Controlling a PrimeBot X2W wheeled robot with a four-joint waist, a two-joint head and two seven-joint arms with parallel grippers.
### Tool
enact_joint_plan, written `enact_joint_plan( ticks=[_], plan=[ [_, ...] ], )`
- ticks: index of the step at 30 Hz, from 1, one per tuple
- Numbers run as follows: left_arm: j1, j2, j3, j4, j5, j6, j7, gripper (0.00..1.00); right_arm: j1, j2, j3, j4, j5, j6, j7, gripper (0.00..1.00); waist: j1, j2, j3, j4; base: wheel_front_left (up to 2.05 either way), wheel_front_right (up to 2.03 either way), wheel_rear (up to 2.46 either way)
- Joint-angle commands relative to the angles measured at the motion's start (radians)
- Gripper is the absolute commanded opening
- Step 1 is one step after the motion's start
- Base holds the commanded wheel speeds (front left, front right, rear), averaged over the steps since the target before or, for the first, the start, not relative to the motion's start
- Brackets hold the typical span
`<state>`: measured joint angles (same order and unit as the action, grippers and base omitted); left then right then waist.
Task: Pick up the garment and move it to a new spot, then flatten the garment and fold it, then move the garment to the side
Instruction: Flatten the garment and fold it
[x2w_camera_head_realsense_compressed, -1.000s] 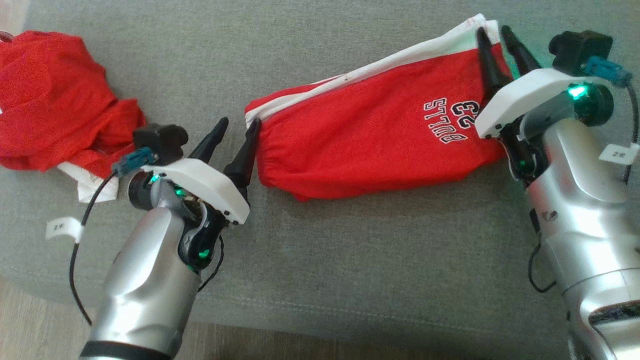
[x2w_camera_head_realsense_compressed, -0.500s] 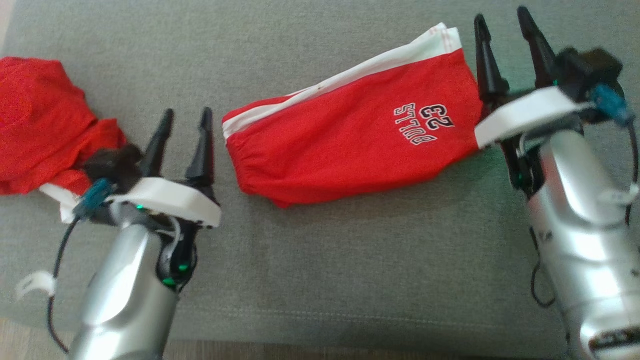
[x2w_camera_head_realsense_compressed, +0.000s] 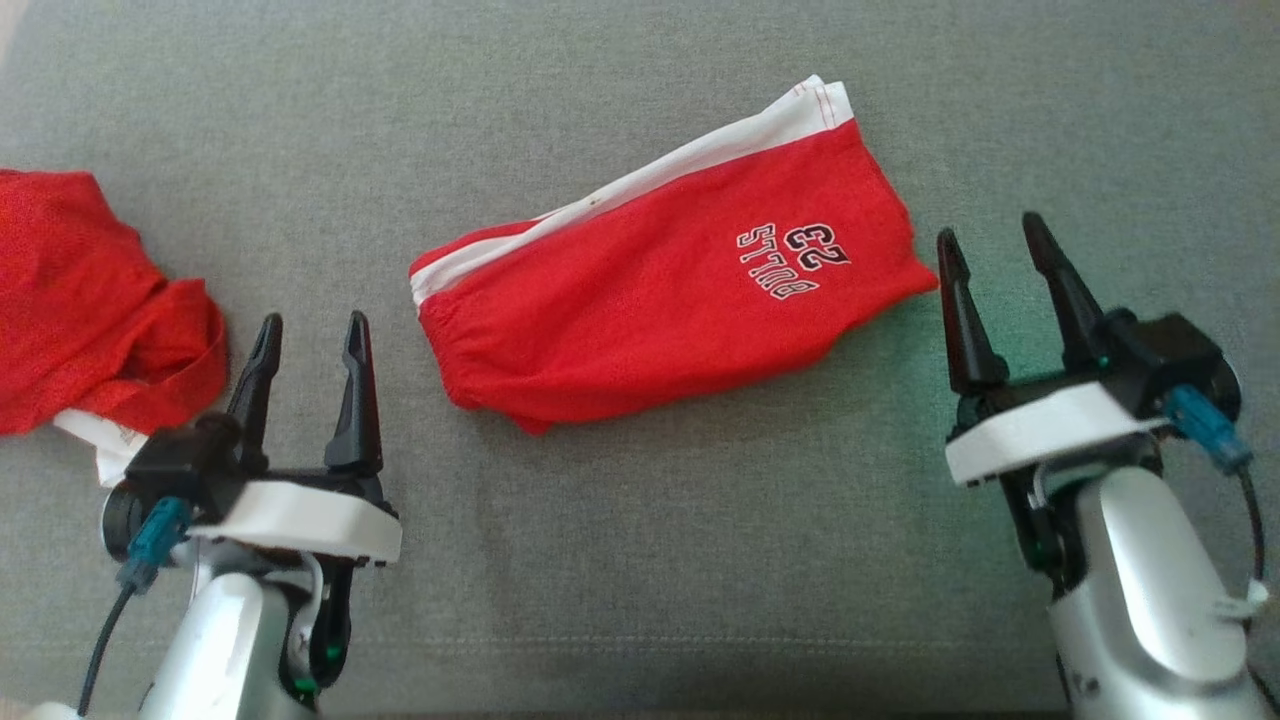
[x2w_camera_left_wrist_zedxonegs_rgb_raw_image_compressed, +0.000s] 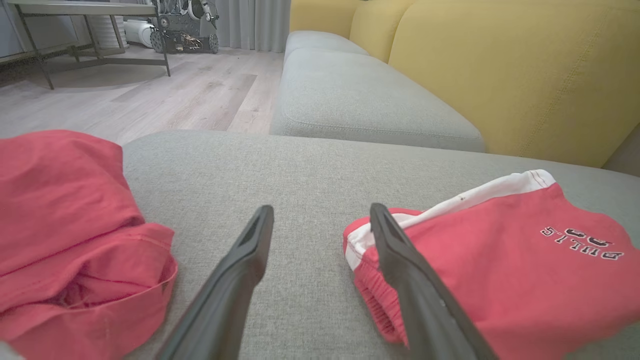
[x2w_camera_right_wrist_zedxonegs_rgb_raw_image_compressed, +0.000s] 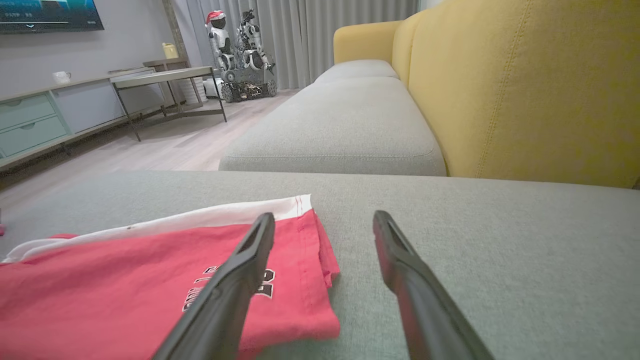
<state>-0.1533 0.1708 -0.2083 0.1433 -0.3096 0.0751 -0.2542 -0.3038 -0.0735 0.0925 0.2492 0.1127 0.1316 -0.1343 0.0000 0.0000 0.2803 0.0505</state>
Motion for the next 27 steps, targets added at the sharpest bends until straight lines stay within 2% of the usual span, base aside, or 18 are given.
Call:
enact_joint_plan(
  ticks=[1,9,18,22,27],
  plan=[
    [-0.017,0.024,0.041,-0.035,0.008,0.004,-0.007,1.00,0.008,0.012,0.014,-0.066,-0.008,-0.001,0.013,1.00,0.0000,0.0000,-0.005,-0.002,0.00,0.00,0.00],
    [-0.012,0.019,0.047,-0.028,0.016,0.000,-0.008,1.00,0.071,0.021,0.001,-0.145,-0.007,-0.001,0.054,1.00,0.0000,0.0000,-0.015,-0.005,0.00,0.00,0.00],
    [-0.026,0.012,0.053,-0.024,0.027,-0.008,-0.008,1.00,0.074,0.023,-0.010,-0.179,-0.010,-0.001,0.086,1.00,0.0000,0.0000,-0.010,0.000,0.00,0.00,0.00],
    [-0.055,0.007,0.049,-0.025,0.030,-0.019,-0.008,1.00,0.023,0.023,-0.013,-0.154,-0.016,-0.001,0.112,1.00,0.0000,0.0000,0.019,0.015,0.00,0.00,0.00],
    [-0.105,-0.010,0.039,-0.015,0.037,-0.037,-0.008,1.00,-0.077,0.019,-0.007,-0.049,-0.025,-0.001,0.132,1.00,0.0000,0.0000,0.061,0.045,0.00,0.00,0.00]
  ],
)
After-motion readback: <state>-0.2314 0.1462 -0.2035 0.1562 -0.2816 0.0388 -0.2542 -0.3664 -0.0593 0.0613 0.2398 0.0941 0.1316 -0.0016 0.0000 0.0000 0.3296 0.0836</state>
